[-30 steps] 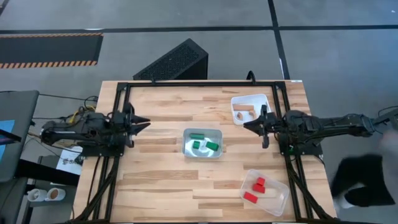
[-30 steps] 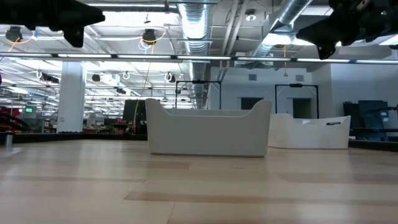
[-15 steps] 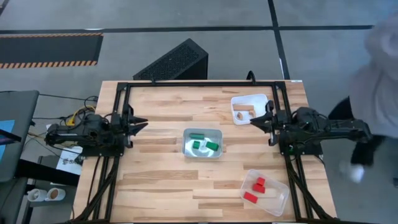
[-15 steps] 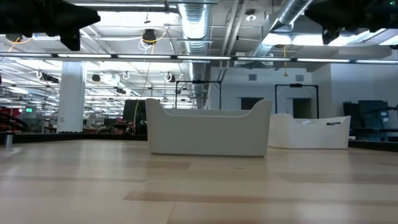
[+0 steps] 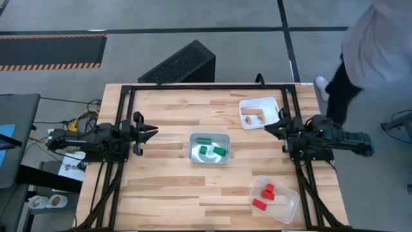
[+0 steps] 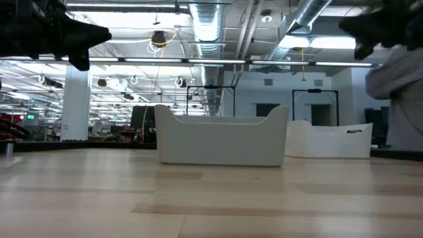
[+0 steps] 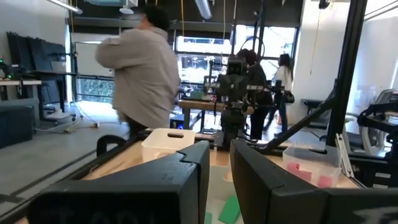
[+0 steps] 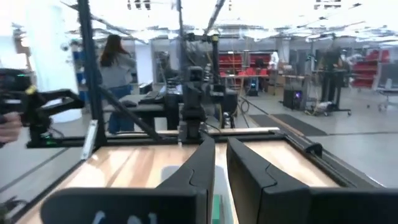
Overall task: Sort & place blocks by color
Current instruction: Return to Home Position
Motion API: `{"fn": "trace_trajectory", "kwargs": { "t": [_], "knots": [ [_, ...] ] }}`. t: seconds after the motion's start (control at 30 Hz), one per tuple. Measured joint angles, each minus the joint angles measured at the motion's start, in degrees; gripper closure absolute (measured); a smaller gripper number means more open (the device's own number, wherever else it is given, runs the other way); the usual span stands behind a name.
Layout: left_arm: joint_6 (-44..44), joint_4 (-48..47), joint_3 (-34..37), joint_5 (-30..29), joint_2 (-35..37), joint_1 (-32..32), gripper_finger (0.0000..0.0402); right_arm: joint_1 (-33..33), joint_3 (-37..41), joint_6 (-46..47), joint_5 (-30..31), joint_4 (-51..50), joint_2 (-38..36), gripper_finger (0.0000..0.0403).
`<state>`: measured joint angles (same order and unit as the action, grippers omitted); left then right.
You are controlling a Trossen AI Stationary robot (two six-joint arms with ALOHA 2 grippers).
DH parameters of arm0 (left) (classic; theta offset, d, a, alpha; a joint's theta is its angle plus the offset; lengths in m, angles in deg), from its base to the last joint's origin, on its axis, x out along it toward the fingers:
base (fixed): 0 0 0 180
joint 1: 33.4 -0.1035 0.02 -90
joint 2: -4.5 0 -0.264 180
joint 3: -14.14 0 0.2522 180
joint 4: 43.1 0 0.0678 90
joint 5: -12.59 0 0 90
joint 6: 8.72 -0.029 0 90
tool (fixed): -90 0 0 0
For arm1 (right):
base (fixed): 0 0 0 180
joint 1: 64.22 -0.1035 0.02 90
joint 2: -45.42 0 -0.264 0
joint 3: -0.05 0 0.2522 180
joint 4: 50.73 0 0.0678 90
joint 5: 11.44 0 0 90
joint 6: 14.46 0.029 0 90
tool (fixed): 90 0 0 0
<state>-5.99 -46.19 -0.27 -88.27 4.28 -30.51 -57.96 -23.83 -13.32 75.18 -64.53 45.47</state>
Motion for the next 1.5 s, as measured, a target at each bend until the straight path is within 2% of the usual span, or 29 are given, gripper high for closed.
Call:
{"fn": "trace_trajectory", "kwargs": {
  "t": [0.2,0.27,0.43,0.57,0.63,0.77,0.83,0.93,1.2,1.5],
  "knots": [
    [1.0,-0.1,0.0,0.6,0.0,0.0,0.0349,2.9,9.5,4.0,0.2,8.5,0.3,0.0340],
    [1.2,-0.2,0.0,0.6,0.0,0.0,0.0349,3.8,9.6,4.4,0.3,4.3,0.1,0.0340],
    [1.4,-0.7,0.0,1.2,0.0,0.0,0.0349,5.5,9.6,4.9,0.7,3.1,0.2,0.0340],
    [1.4,-0.9,0.0,1.5,0.0,0.0,0.0349,6.6,9.7,6.8,4.7,2.4,0.2,0.0340],
    [1.4,-0.8,0.0,3.8,0.0,0.0,0.0349,7.0,9.7,7.0,5.8,2.3,0.2,0.0340],
    [1.4,-0.7,0.0,13.5,0.0,0.0,0.0349,7.0,9.7,7.0,6.1,2.0,0.2,0.0340],
    [0.9,-1.6,0.0,16.2,0.0,0.1,0.0349,7.0,9.7,7.0,6.1,2.0,0.2,0.0340],
    [1.2,-4.7,0.1,15.4,0.0,0.0,0.0349,7.0,9.7,7.0,6.1,1.8,0.2,0.0340],
    [9.8,-10.0,-0.2,12.5,-0.2,0.0,0.0349,7.0,9.8,7.0,6.1,1.5,0.2,0.0340],
    [9.2,-10.3,-0.3,12.3,-0.2,0.0,0.0349,7.0,9.8,6.9,6.2,1.7,0.2,0.0340]
  ]
}}
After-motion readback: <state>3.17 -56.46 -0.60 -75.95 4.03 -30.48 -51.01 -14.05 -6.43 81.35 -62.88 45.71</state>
